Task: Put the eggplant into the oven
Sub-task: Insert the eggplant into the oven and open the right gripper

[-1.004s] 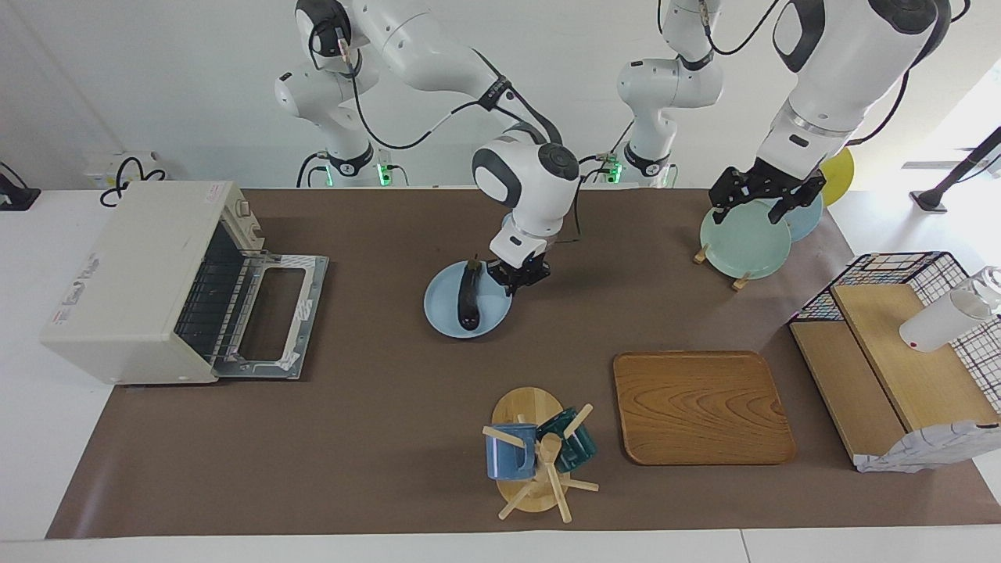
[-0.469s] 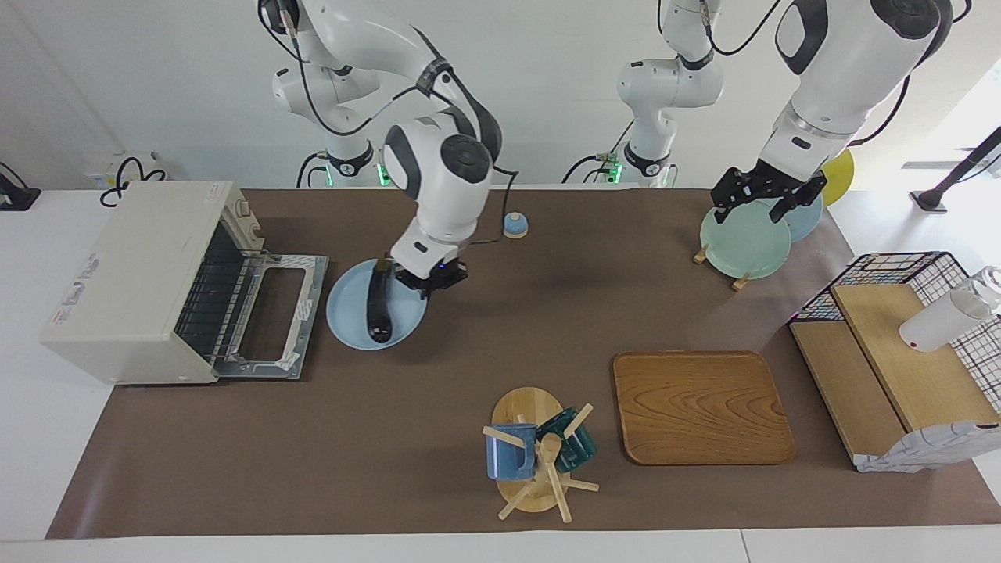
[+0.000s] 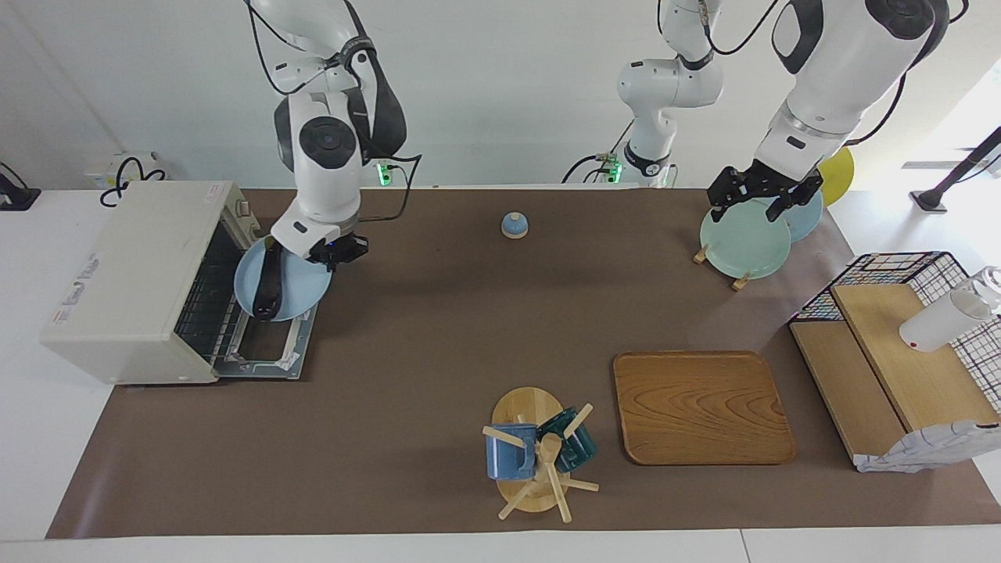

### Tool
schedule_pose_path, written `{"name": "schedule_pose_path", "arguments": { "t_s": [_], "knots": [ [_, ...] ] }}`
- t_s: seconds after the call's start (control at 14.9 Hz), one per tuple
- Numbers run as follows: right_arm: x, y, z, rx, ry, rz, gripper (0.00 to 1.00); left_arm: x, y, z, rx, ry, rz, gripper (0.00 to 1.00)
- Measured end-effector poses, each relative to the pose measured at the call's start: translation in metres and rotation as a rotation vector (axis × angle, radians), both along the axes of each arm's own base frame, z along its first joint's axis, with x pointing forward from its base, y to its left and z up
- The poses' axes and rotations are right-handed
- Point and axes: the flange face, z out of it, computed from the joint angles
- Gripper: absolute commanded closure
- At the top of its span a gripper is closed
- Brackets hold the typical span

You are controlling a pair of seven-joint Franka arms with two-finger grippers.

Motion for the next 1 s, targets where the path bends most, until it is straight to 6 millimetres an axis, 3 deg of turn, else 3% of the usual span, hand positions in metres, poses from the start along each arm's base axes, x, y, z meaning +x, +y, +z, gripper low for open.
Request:
{"name": "schedule_pose_path", "arguments": {
  "t_s": [0.2,0.54,0.67,0.8,0.94,1.0],
  "knots": [
    [-0.007,-0.047,-0.016,0.027,-0.005,0.023,1.0,0.0,-0.002,0.0,0.0,0.0,-0.004,0.0],
    [-0.015,-0.081,-0.03,0.058,-0.047,0.101,1.0,-0.001,-0.003,0.0,0.0,0.0,-0.005,0.0],
    [-0.019,-0.085,-0.033,0.06,-0.058,0.104,1.0,-0.001,-0.003,0.0,0.0,0.001,-0.005,0.0],
    [-0.02,-0.084,-0.033,0.06,-0.062,0.108,0.62,-0.001,-0.003,0.0,0.0,0.001,-0.006,0.0],
    [-0.02,-0.081,-0.034,0.061,-0.058,0.114,0.5,-0.001,-0.003,0.0,0.0,0.002,-0.006,0.0],
    [-0.02,-0.078,-0.034,0.061,-0.058,0.119,0.5,-0.001,-0.003,0.0,0.0,0.002,-0.005,0.0]
  ]
}}
